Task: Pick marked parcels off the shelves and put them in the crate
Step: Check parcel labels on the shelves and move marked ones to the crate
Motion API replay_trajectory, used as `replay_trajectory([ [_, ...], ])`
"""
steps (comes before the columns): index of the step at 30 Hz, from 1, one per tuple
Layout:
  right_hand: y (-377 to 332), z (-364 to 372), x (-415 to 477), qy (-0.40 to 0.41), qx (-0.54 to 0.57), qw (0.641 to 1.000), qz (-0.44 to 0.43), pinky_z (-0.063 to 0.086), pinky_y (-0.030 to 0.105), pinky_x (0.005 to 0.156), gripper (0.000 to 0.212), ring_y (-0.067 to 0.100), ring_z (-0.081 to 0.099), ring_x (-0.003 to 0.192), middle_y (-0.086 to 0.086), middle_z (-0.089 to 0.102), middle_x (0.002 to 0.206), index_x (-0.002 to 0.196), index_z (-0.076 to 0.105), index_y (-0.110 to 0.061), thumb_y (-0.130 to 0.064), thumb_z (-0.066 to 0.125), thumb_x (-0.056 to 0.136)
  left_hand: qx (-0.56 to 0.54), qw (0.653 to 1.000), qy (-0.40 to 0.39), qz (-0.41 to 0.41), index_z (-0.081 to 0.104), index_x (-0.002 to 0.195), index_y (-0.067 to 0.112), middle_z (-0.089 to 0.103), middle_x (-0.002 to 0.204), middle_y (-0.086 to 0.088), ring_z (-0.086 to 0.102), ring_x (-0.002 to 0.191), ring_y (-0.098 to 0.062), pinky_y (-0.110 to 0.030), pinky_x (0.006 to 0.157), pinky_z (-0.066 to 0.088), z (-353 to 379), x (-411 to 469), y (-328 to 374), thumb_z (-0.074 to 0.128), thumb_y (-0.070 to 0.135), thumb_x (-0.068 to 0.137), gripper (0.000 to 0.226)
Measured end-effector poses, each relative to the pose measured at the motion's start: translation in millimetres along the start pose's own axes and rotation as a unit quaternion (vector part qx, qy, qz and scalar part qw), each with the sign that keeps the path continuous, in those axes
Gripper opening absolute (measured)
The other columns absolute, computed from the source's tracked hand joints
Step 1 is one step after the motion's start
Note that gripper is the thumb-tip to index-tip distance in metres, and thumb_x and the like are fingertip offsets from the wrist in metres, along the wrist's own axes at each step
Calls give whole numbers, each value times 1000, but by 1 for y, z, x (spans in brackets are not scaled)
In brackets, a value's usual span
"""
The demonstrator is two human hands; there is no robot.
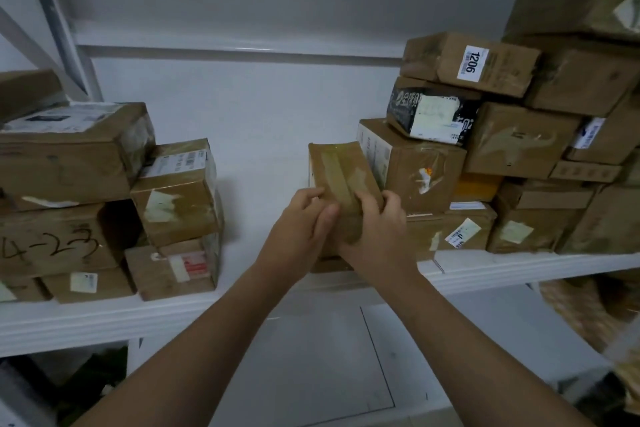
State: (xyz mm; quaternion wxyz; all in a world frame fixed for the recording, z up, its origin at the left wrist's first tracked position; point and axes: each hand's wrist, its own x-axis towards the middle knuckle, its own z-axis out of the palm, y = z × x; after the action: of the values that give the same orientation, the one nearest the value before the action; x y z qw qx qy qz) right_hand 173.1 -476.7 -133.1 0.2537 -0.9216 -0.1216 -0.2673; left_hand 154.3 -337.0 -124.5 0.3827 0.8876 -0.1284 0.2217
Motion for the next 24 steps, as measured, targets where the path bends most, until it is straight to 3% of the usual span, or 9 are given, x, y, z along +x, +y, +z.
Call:
replay_trajectory([
  [3, -6, 8, -1, 40, 16, 998, 36, 51, 41, 74, 76, 33, 52, 98, 14, 45, 118, 111, 46, -11, -68, 59, 63, -13, 999, 20, 38, 66, 113, 13, 49, 128, 3, 51, 112, -9, -23, 94, 43, 4, -14, 4, 26, 47, 98, 55],
  [5, -7, 10, -2, 57, 35, 996, 53, 53, 42, 72, 77, 30, 52, 98, 12, 46, 116, 106, 44, -10, -69, 62, 60, -55, 997, 41, 36, 65, 106, 20, 54, 117, 10, 51, 108, -2, -15, 92, 41, 5, -20, 0, 28, 47, 98, 46],
  [8, -4, 9, -6, 88, 90, 989, 70, 53, 42, 76, 77, 24, 51, 102, 7, 46, 115, 108, 45, -11, -55, 80, 56, -187, 977, 89, -52, 58, 100, 29, 61, 107, 10, 58, 100, -2, -15, 83, 47, 2, -27, -4, 38, 34, 99, 21],
  [10, 2, 8, -11, 109, 166, 978, 72, 53, 39, 80, 75, 19, 49, 102, 0, 43, 111, 109, 45, -13, -48, 83, 54, -239, 957, 105, -127, 57, 106, 29, 59, 108, 16, 59, 101, -2, -11, 76, 47, 0, -33, -9, 46, 22, 99, 14],
  [13, 10, 5, -21, 82, 324, 938, 92, 55, 39, 84, 76, 13, 49, 113, -16, 39, 114, 113, 39, -27, -53, 80, 55, -262, 945, 67, -183, 47, 129, 24, 54, 120, 14, 55, 109, -3, -9, 73, 46, -1, -42, -13, 53, 27, 95, 35],
  [16, 8, 2, -29, 36, 445, 889, 98, 55, 37, 87, 74, 14, 52, 119, -6, 47, 128, 121, 41, -36, -52, 78, 58, -332, 926, 30, -175, 47, 128, 31, 61, 121, 14, 57, 113, -4, -17, 84, 50, -2, -49, -9, 56, 37, 88, 42],
  [20, 3, -3, -35, 2, 500, 861, 92, 53, 36, 93, 69, 9, 53, 119, -3, 53, 131, 129, 46, -41, -50, 69, 64, -395, 904, 9, -162, 45, 129, 44, 63, 120, 16, 58, 113, -7, -34, 94, 46, -3, -57, -7, 63, 43, 85, 47],
  [24, 2, 0, -42, -34, 557, 822, 119, 50, 34, 98, 72, 7, 56, 117, -7, 61, 127, 136, 47, -35, -45, 63, 67, -427, 890, 22, -160, 42, 124, 49, 66, 115, 10, 61, 111, -12, -33, 91, 50, -2, -63, -10, 69, 34, 81, 53],
])
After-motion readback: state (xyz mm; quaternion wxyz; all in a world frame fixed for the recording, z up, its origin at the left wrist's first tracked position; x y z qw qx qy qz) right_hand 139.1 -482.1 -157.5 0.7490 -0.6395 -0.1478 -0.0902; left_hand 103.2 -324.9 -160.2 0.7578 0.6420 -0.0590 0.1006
